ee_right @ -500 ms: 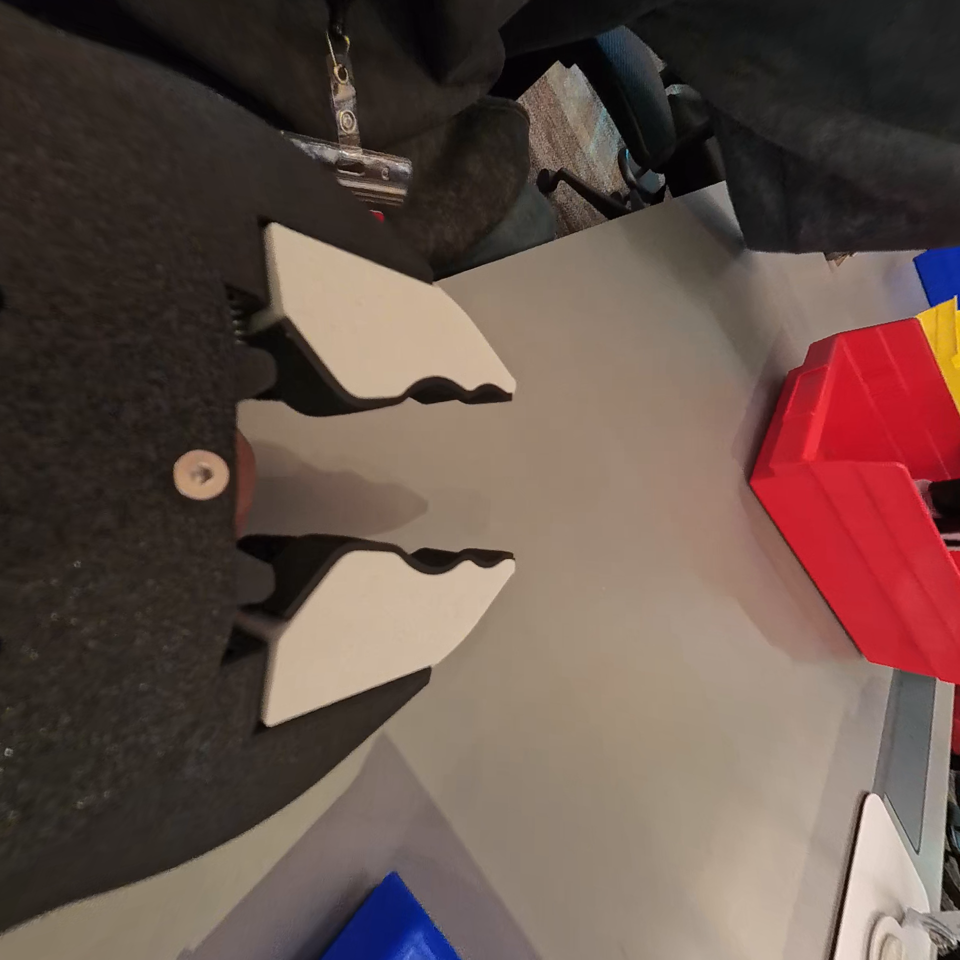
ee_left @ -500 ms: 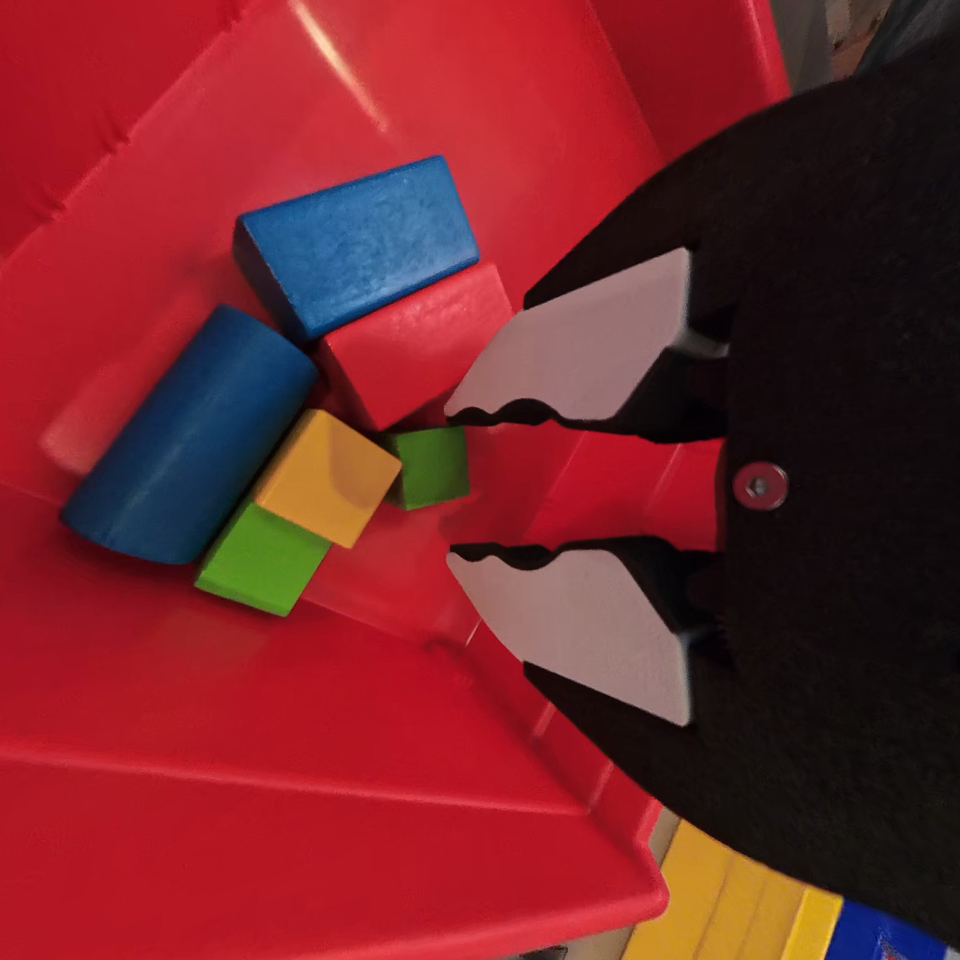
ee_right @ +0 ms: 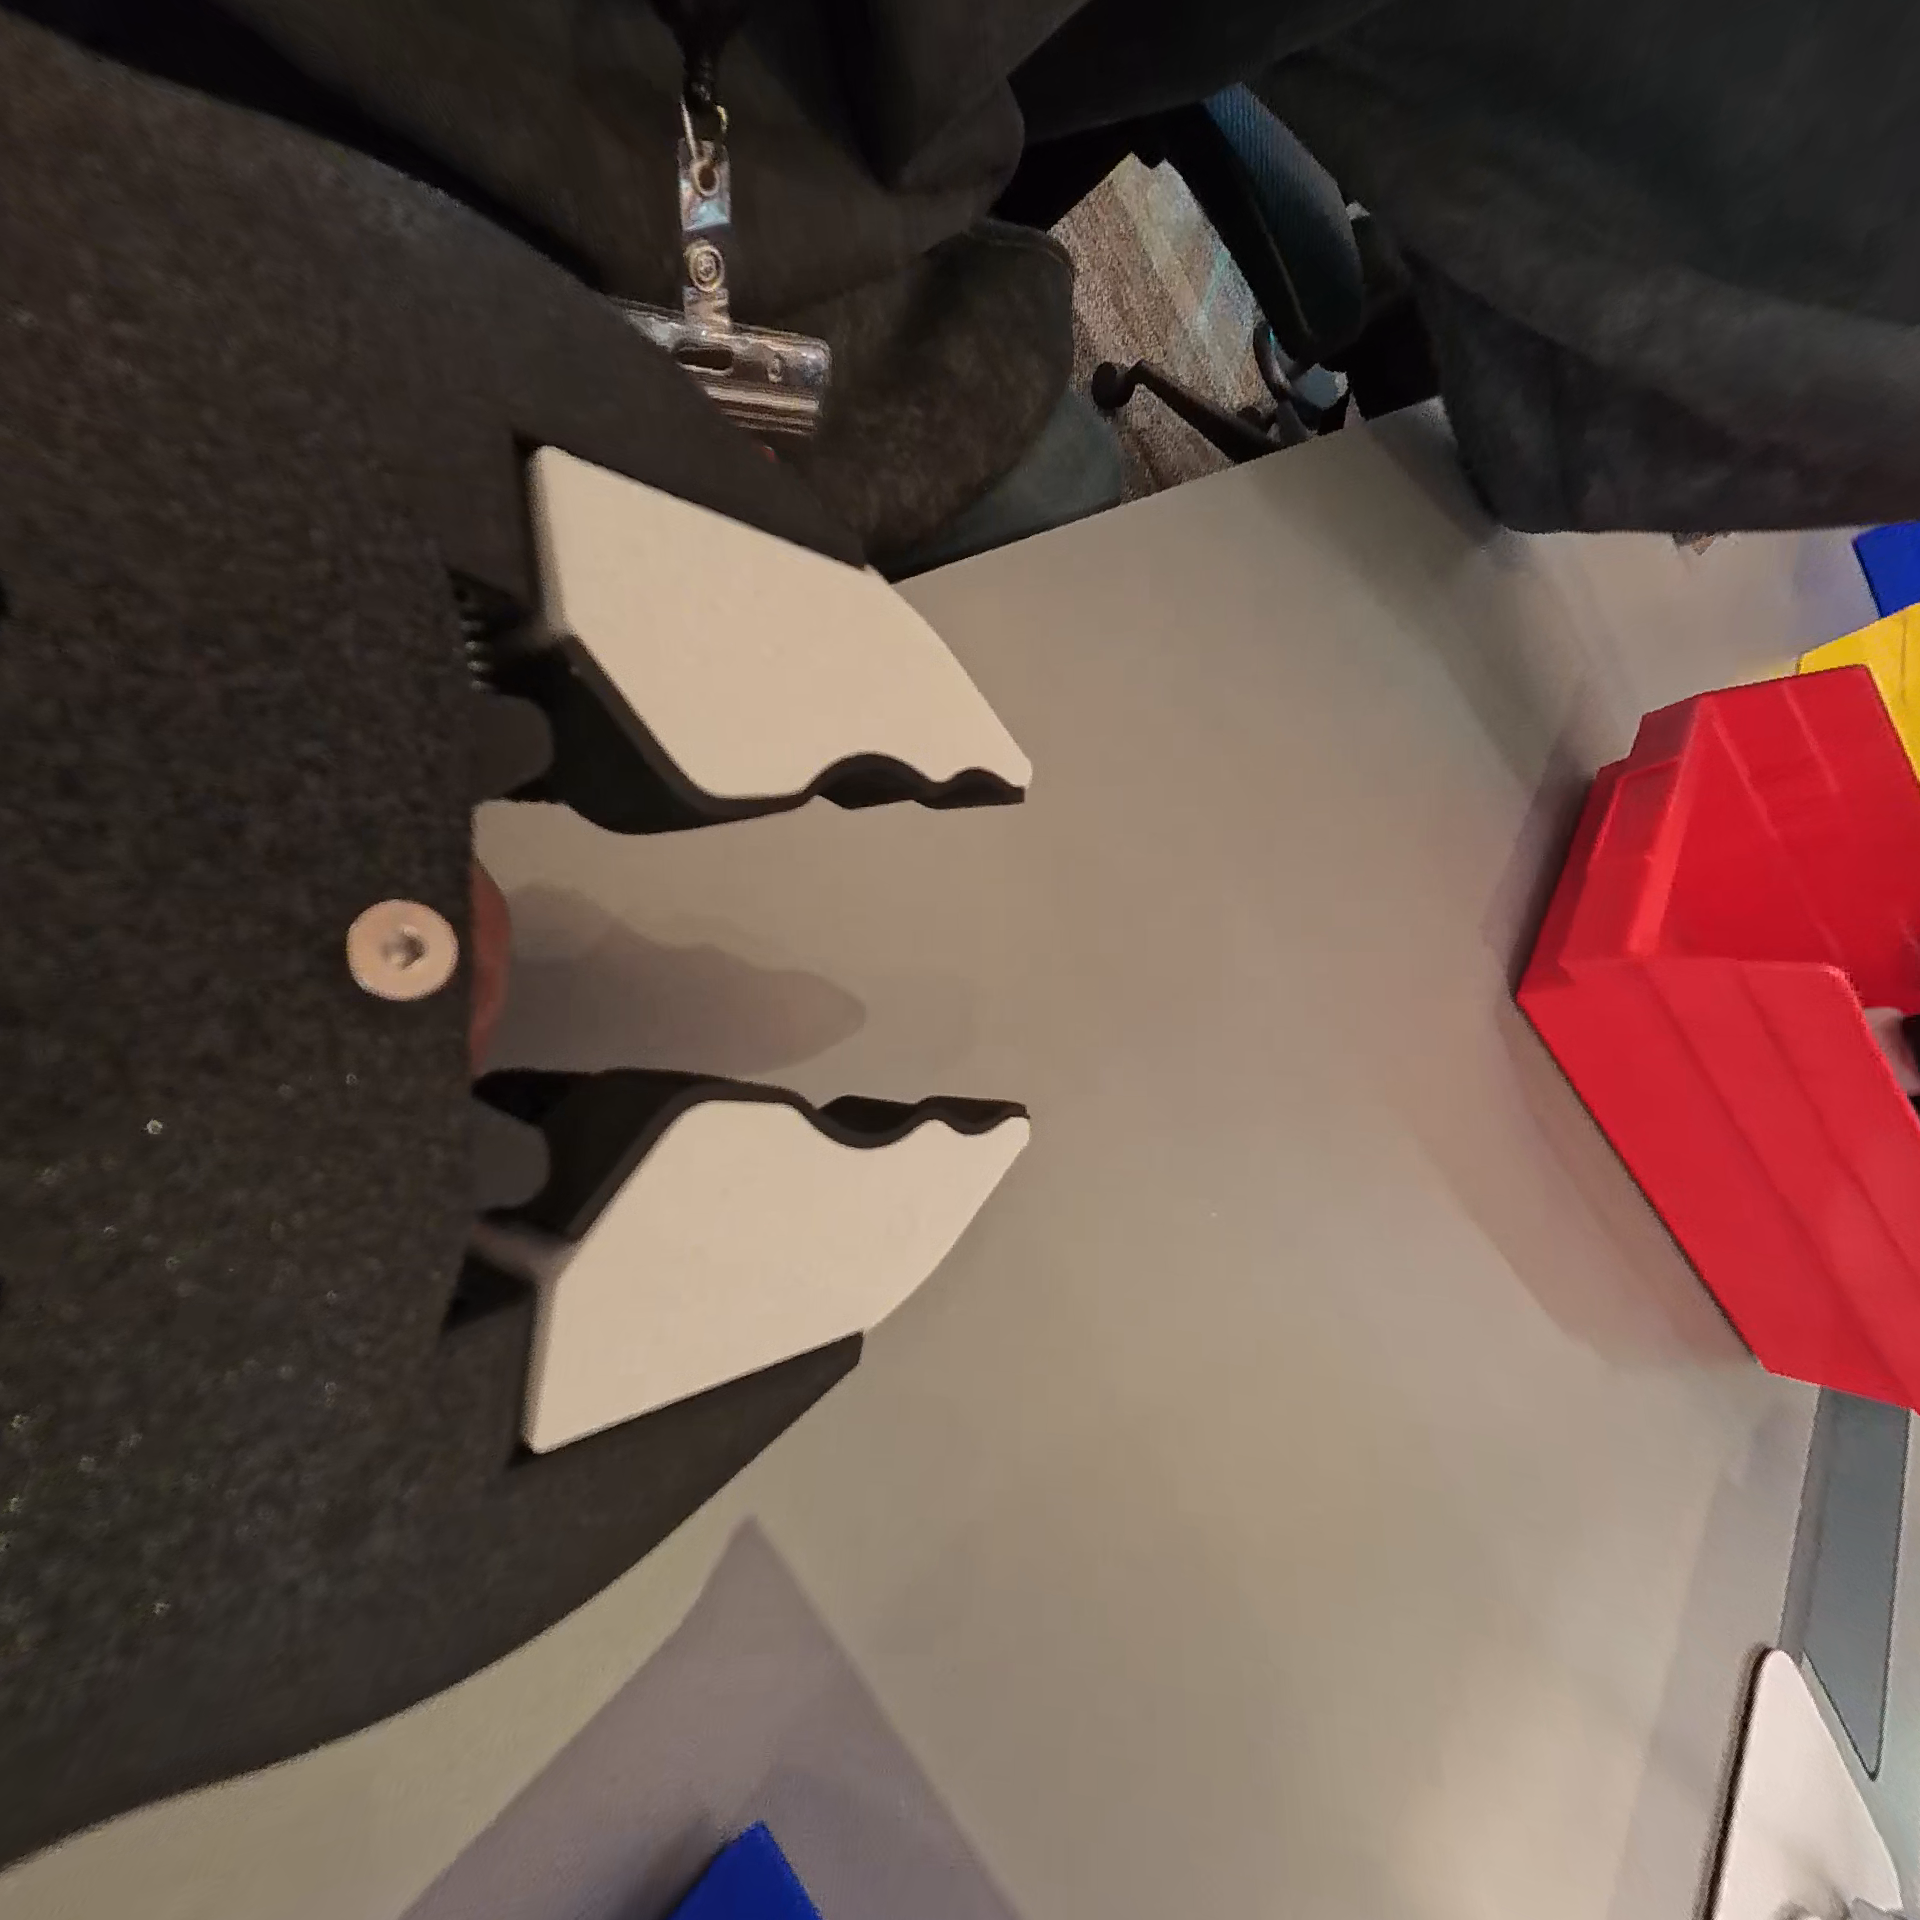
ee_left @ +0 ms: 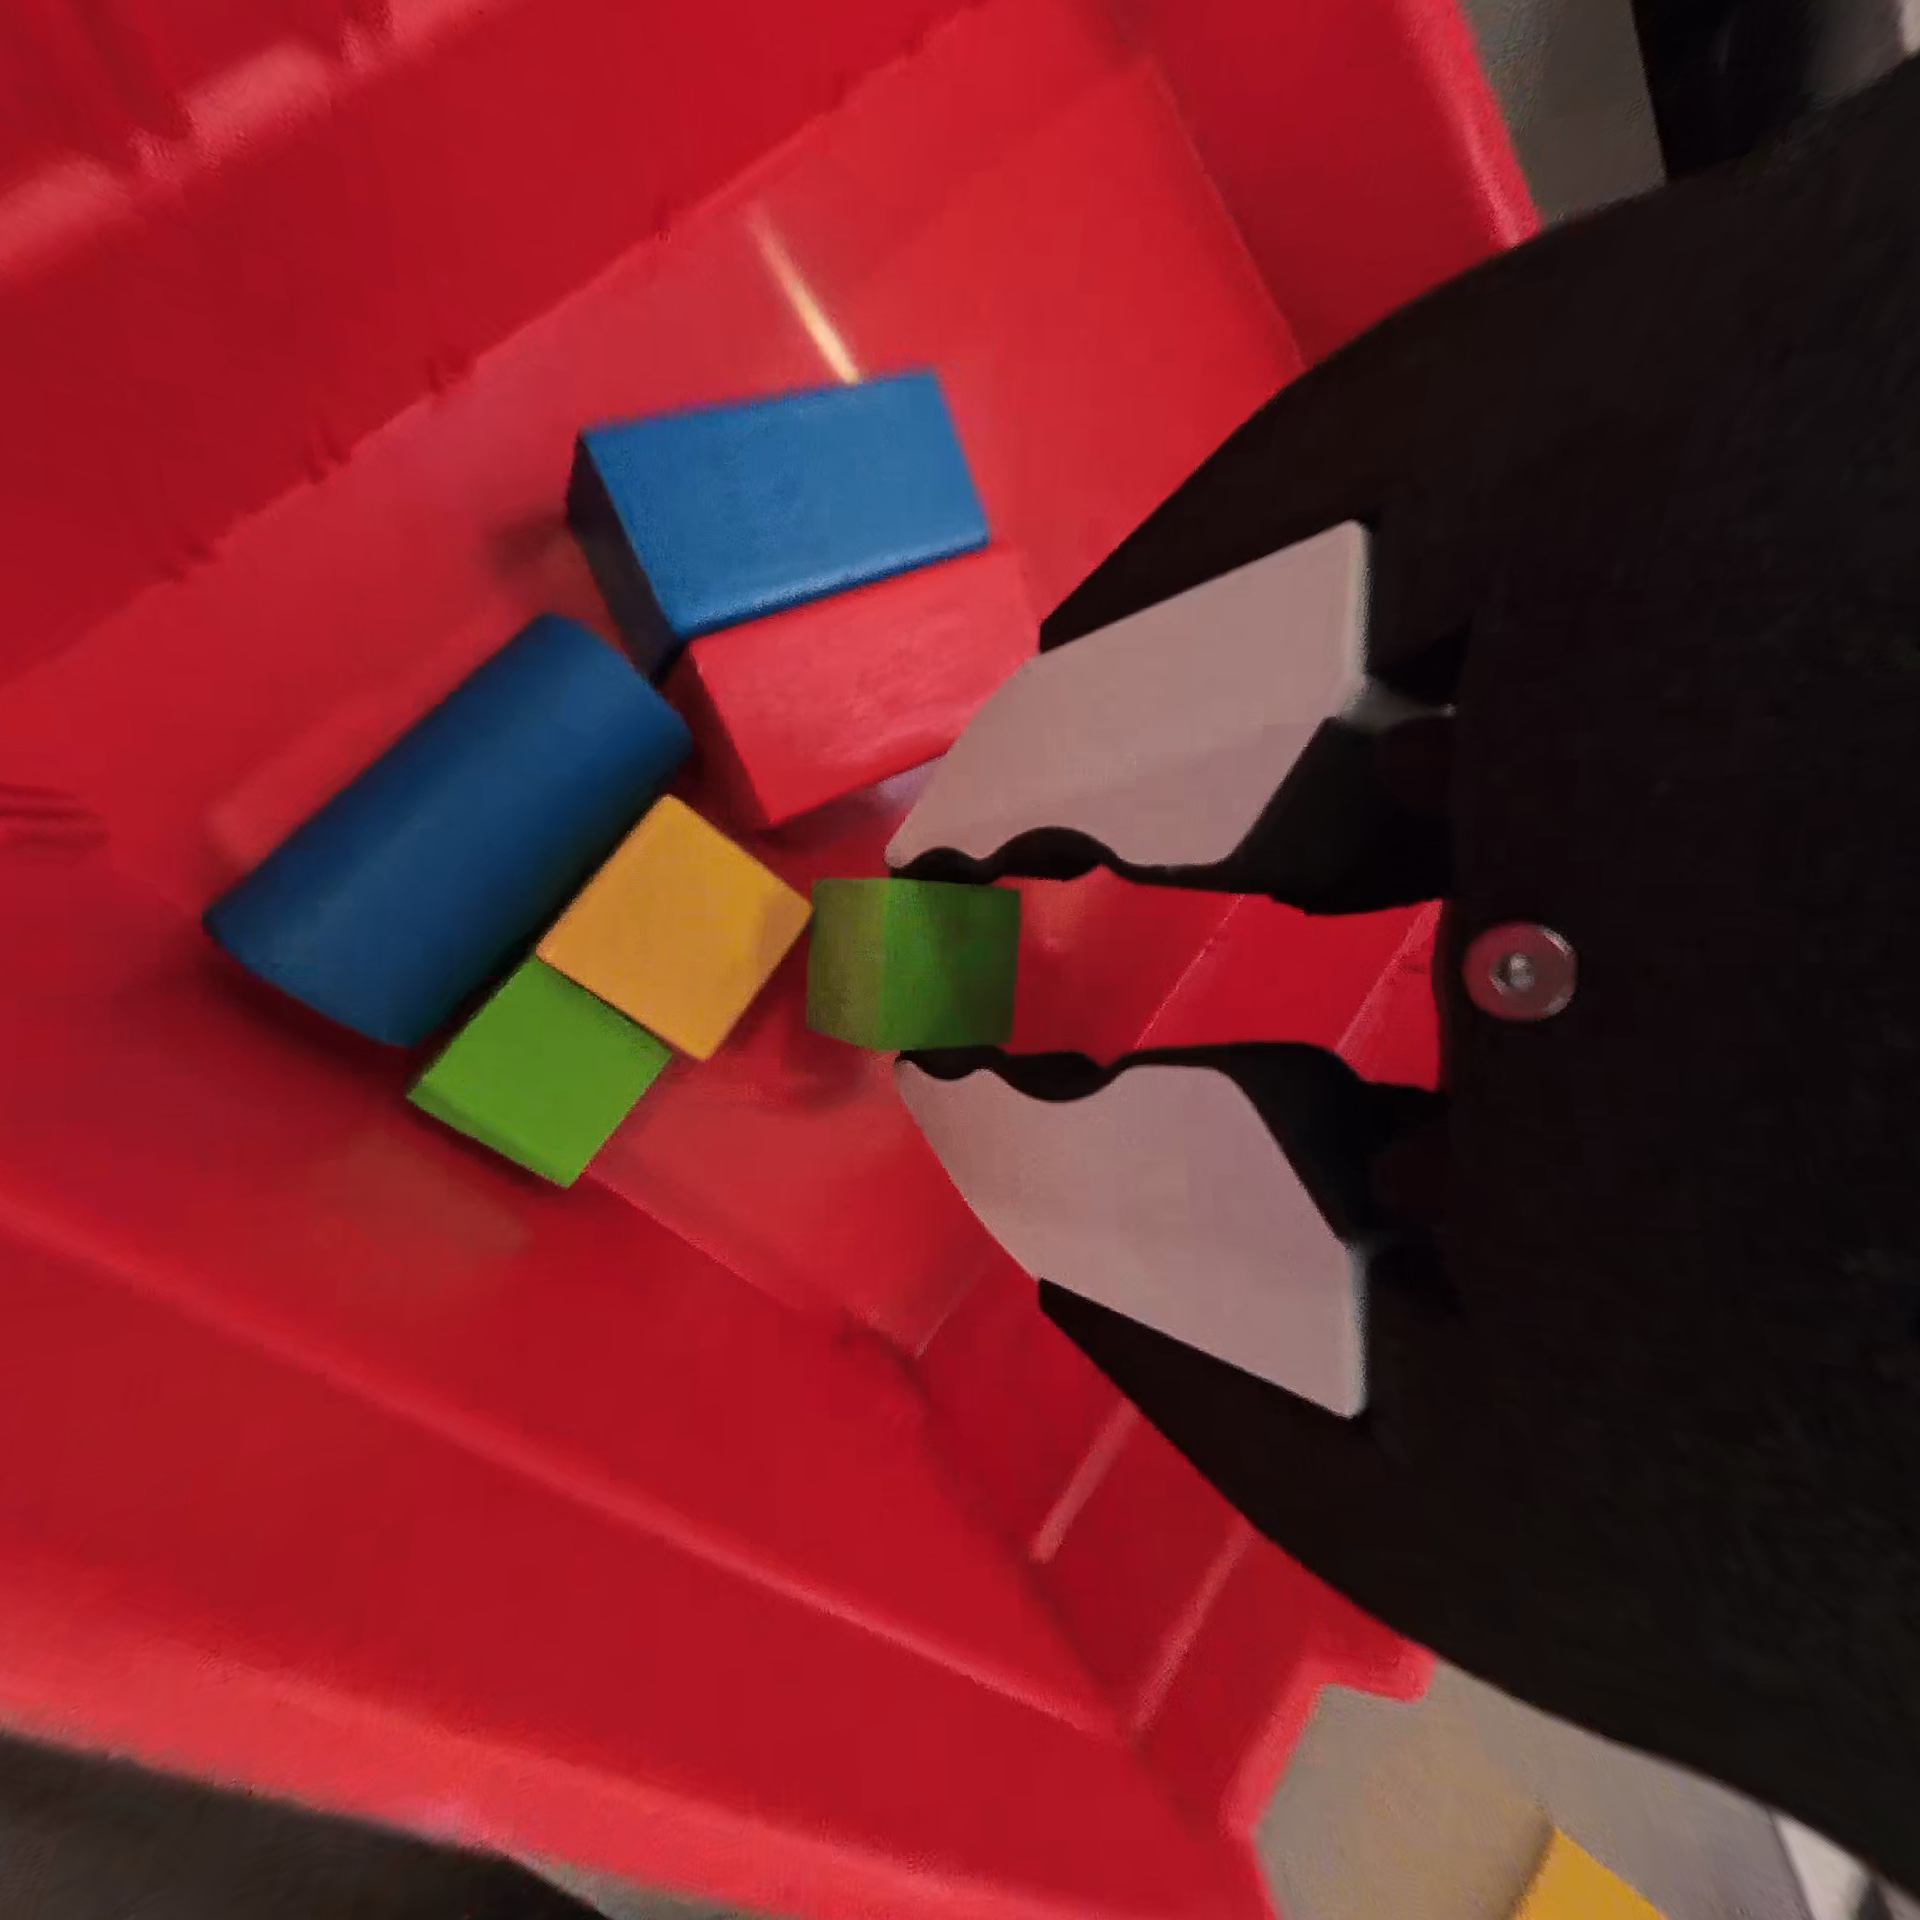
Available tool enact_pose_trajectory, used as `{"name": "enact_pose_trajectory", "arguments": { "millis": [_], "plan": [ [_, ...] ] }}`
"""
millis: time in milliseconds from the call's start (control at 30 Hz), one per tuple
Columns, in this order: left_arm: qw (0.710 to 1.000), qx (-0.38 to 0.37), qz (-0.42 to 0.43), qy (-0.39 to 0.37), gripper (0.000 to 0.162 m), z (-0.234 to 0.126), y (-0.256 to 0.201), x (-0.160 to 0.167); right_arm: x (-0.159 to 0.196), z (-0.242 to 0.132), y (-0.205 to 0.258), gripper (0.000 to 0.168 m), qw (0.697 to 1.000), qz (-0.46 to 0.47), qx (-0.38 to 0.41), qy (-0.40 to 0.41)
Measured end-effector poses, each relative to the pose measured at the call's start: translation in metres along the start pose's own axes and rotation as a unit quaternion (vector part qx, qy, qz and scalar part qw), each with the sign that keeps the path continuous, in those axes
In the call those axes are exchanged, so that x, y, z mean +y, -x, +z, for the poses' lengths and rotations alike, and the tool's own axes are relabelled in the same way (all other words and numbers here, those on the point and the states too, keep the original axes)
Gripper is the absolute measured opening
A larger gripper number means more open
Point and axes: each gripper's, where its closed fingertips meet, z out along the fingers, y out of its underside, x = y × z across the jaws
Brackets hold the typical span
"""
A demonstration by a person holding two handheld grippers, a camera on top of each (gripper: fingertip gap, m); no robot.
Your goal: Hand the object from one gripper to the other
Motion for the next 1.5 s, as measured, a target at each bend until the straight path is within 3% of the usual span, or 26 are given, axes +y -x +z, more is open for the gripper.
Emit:
{"name": "enact_pose_trajectory", "arguments": {
  "millis": [200, 267, 400, 500, 567, 733, 867, 1000, 1100, 1233, 1333, 1500],
  "plan": [
    [0.977, 0.099, 0.010, -0.189, 0.028, -0.070, -0.057, 0.002, -0.004, -0.004, -0.009, 0.053, 0.999, -0.020, 0.024, -0.007],
    [0.950, 0.145, 0.037, -0.273, 0.028, -0.099, -0.093, 0.003, -0.010, -0.002, -0.015, 0.054, 0.999, -0.037, 0.034, -0.019],
    [0.866, 0.200, 0.122, -0.442, 0.028, -0.156, -0.180, 0.004, -0.037, 0.014, -0.025, 0.054, 0.995, -0.080, 0.030, -0.048],
    [0.812, 0.207, 0.192, -0.511, 0.028, -0.176, -0.251, 0.007, -0.061, 0.040, -0.014, 0.058, 0.997, -0.019, -0.054, -0.049],
    [0.794, 0.188, 0.247, -0.523, 0.028, -0.175, -0.294, 0.007, -0.082, 0.056, -0.003, 0.055, 0.990, 0.048, -0.126, -0.050],
    [0.734, 0.054, 0.381, -0.559, 0.028, -0.168, -0.366, -0.003, -0.137, 0.076, 0.022, 0.065, 0.924, 0.213, -0.305, -0.085],
    [0.726, 0.036, 0.421, -0.542, 0.028, -0.156, -0.392, -0.003, -0.147, 0.076, 0.023, 0.061, 0.877, 0.284, -0.367, -0.126],
    [0.723, 0.046, 0.429, -0.539, 0.028, -0.149, -0.401, -0.001, -0.143, 0.068, 0.019, 0.031, 0.838, 0.326, -0.410, -0.153],
    [0.726, 0.043, 0.434, -0.531, 0.028, -0.140, -0.404, 0.002, -0.134, 0.068, 0.021, 0.027, 0.820, 0.352, -0.430, -0.137],
    [0.756, 0.055, 0.372, -0.535, 0.029, -0.131, -0.405, 0.008, -0.124, 0.070, 0.022, 0.026, 0.826, 0.353, -0.423, -0.116],
    [0.788, 0.079, 0.282, -0.542, 0.047, -0.118, -0.400, 0.025, -0.126, 0.061, 0.020, 0.026, 0.835, 0.342, -0.416, -0.112],
    [0.843, 0.158, 0.125, -0.499, 0.050, -0.078, -0.392, 0.076, -0.149, 0.017, -0.003, 0.026, 0.910, 0.229, -0.324, -0.116]
  ]
}}
